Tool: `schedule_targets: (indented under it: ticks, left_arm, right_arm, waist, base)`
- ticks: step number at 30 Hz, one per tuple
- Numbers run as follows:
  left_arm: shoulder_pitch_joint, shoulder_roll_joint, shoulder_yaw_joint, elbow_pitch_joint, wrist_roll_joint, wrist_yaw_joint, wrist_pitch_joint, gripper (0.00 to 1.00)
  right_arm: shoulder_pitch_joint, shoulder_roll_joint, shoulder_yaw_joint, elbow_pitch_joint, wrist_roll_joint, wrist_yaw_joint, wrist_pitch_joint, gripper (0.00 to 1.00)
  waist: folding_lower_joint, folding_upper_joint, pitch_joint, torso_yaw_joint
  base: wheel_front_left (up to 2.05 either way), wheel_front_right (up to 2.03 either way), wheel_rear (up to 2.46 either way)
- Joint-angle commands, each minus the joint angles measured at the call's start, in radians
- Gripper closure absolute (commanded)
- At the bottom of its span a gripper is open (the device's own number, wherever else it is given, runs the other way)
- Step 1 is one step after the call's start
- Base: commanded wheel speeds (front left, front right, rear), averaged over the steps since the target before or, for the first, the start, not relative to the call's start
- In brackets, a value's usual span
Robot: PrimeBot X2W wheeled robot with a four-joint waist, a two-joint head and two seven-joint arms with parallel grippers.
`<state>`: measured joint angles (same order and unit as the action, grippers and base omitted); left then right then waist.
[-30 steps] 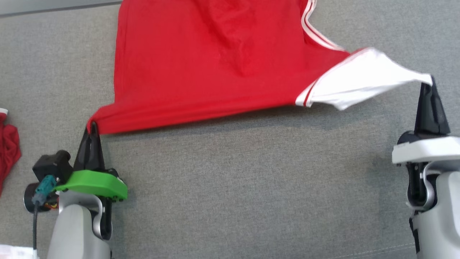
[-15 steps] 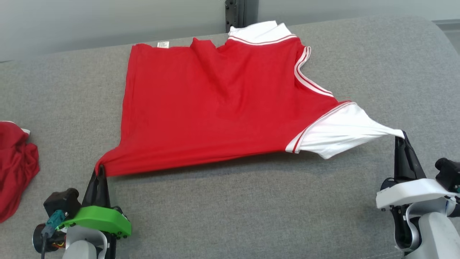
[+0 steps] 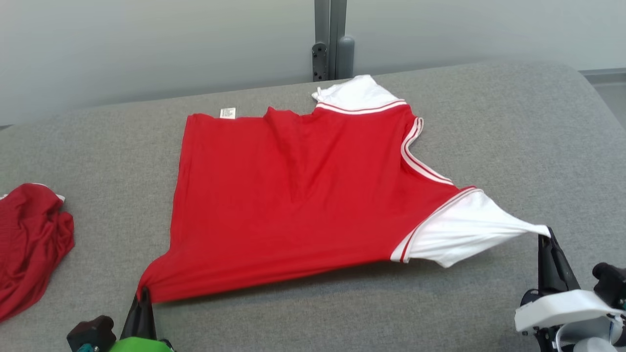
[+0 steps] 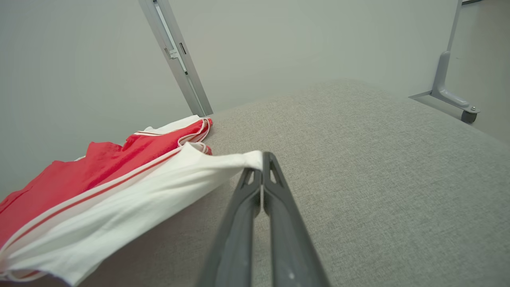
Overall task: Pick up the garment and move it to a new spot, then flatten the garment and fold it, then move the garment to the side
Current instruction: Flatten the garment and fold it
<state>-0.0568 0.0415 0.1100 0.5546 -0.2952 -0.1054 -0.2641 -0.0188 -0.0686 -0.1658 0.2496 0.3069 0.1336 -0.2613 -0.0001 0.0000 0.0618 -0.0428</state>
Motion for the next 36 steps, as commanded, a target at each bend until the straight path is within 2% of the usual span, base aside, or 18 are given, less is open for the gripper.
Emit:
schedule_targets:
  ticks: [1,11,16,20,26,36]
  left_arm:
    - [0.037,0.017,0.017,-0.002,-0.007,0.018,0.0,1.0]
    - [0.137,0.017,0.019,-0.054,-0.042,0.041,0.0,1.0]
    - [0.143,0.017,-0.007,-0.062,-0.04,0.034,0.0,1.0]
    - [0.089,0.015,-0.038,-0.099,-0.028,0.028,0.0,1.0]
    - [0.007,0.013,-0.073,-0.119,-0.01,0.019,0.0,1.0]
    - [-0.141,0.013,-0.119,-0.064,0.0,0.013,0.0,1.0]
  right_arm:
    - [0.032,-0.017,-0.01,-0.012,0.011,-0.005,-0.005,1.0]
    - [0.173,-0.004,-0.014,-0.089,0.036,-0.006,-0.005,1.0]
    - [0.194,0.002,-0.009,-0.108,0.038,-0.006,-0.005,1.0]
    - [0.14,0.007,0.055,-0.128,0.055,-0.004,-0.005,1.0]
    - [0.02,-0.012,0.161,-0.092,0.083,-0.004,-0.004,1.0]
    - [-0.186,-0.023,0.168,0.043,0.044,-0.004,-0.004,1.0]
  waist:
    - [0.0001,0.0,-0.036,-0.005]
    - [0.0001,0.0,-0.067,-0.012]
    - [0.0001,0.0,-0.055,-0.015]
    - [0.0001,0.0,-0.022,-0.011]
    - [0.0001,0.0,0.038,0.0]
    - [0.0001,0.0,0.123,0.027]
  base:
    - [0.0,0.0,0.0]
    - [0.0,0.0,0.0]
    - [0.0,0.0,0.0]
    - [0.0,0.0,0.0]
    - [0.0,0.0,0.0]
    - [0.0,0.0,0.0]
